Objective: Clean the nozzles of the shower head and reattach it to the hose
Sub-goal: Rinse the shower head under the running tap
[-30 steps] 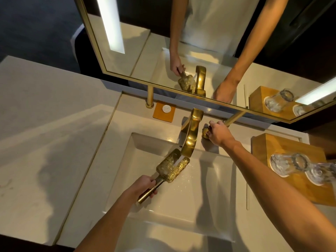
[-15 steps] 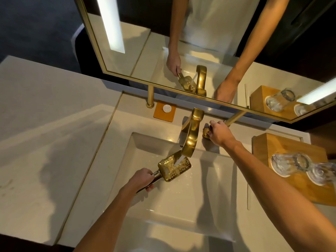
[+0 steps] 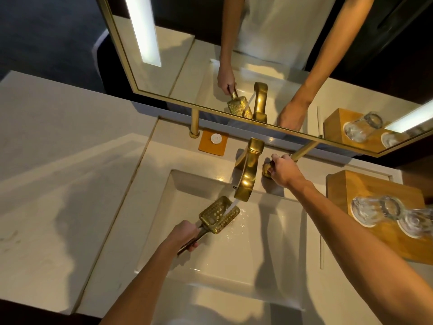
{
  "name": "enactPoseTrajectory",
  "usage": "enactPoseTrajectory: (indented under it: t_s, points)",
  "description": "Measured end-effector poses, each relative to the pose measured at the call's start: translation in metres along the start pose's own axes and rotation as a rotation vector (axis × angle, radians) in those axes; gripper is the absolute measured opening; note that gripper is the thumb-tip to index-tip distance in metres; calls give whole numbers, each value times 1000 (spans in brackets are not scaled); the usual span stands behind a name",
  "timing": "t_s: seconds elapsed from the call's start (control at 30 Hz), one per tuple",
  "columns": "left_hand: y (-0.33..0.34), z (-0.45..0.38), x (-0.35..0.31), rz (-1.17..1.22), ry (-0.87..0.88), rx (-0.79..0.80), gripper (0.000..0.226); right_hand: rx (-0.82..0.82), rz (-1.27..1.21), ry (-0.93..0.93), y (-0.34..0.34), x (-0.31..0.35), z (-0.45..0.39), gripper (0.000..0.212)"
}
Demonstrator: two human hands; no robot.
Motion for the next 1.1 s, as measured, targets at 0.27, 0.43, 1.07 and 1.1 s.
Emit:
enactPoseTrajectory:
  t_s: [0.27,0.43,1.07,1.1]
  points:
    - [-12,-3,-7,-288,180,-19,24,-10,-9,-5,0,-1,0,38]
    - [1,5,-1,116,212,199,23,-19,-13,-8,0,0,0,36]
    - [7,6,-6,191,313,236,21,-31,-8,-4,2,-1,0,38]
    - [8,7,-8,191,322,236,22,-30,-8,-3,2,-1,0,38]
Point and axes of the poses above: each hand's wrist, its own z-axis away from the middle knuckle, its own y-axis out of the palm, x = y × z, the point moved 2 cm from there along -z, towards the middle knuckle, and after that the axes turned 1 degree about z, right-handed, at the moved point
